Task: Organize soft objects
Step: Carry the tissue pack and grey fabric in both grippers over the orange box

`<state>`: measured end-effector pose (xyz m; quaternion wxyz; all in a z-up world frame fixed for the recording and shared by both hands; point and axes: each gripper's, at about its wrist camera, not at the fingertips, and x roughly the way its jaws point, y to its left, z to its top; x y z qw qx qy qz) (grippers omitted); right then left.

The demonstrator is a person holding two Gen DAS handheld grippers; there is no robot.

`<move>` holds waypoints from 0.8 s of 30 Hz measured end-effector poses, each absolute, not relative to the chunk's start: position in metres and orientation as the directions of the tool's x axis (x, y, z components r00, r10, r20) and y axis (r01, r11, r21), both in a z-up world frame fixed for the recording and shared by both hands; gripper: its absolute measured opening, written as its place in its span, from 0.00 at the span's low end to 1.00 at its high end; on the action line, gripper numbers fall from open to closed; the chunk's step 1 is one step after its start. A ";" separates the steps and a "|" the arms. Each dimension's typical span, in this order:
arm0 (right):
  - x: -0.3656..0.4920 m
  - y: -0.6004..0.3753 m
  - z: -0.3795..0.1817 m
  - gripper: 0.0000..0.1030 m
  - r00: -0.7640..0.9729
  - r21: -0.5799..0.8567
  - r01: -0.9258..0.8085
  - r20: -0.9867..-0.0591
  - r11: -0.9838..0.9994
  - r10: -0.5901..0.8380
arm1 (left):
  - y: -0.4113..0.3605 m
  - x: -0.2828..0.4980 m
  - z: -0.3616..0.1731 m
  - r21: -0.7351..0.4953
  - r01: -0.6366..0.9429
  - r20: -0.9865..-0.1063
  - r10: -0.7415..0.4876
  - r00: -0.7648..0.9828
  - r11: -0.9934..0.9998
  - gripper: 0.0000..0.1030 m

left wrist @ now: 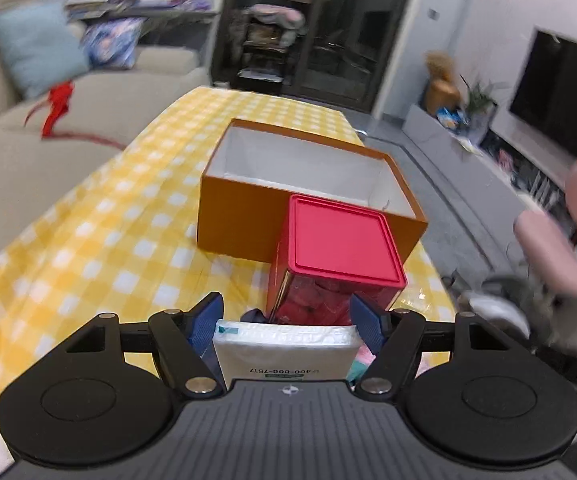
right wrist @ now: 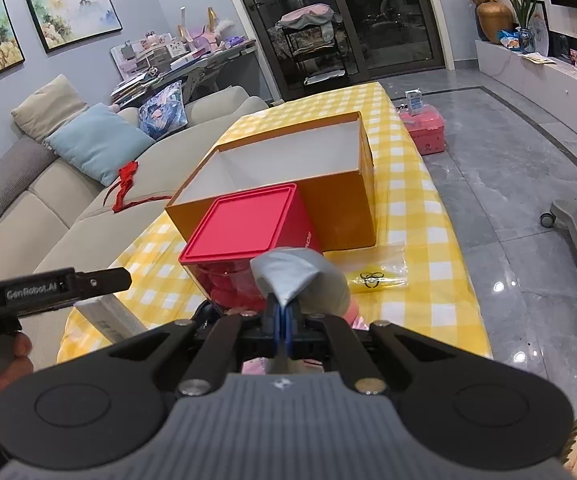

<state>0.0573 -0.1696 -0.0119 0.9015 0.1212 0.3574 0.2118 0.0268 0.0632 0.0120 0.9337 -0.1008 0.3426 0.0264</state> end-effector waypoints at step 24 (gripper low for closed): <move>0.049 -0.163 0.005 0.00 0.644 0.402 -0.343 -0.558 0.849 0.524 | 0.082 0.030 0.004 -0.212 -0.189 -0.690 -0.010 0.724 0.959 0.78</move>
